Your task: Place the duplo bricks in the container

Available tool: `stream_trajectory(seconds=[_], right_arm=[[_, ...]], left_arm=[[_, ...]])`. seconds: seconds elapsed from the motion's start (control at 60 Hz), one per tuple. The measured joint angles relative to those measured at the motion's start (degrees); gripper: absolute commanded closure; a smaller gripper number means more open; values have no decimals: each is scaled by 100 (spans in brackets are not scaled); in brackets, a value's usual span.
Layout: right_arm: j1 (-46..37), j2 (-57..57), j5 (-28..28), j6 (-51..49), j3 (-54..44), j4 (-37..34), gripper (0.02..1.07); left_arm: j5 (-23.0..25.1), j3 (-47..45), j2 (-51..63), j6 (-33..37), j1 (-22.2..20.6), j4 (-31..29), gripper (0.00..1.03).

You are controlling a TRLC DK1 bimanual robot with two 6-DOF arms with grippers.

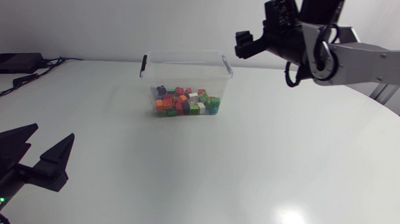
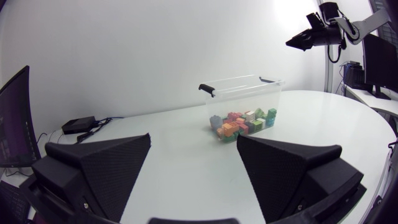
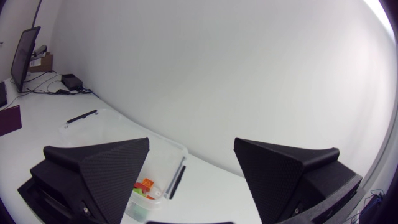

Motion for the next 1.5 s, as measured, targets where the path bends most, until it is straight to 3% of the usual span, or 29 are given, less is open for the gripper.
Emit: stream_trajectory(seconds=[0.467,0.7,1.083,1.3,1.5], right_arm=[[-1029,-2559,317,-42,-3027,527,7],[-1425,-3845,317,-44,-4063,584,7],[-2061,-5281,299,-170,-5108,533,7],[-2107,-6037,181,-173,-5589,400,7],[-2105,-6642,162,-138,-5895,-9,7]], left_arm=[[33,-160,-450,-76,9,-20,7],[33,-210,-472,-79,118,46,8],[33,-238,-476,-103,350,361,12],[33,-337,-476,-195,444,533,4],[33,-470,-476,-435,481,638,4]])
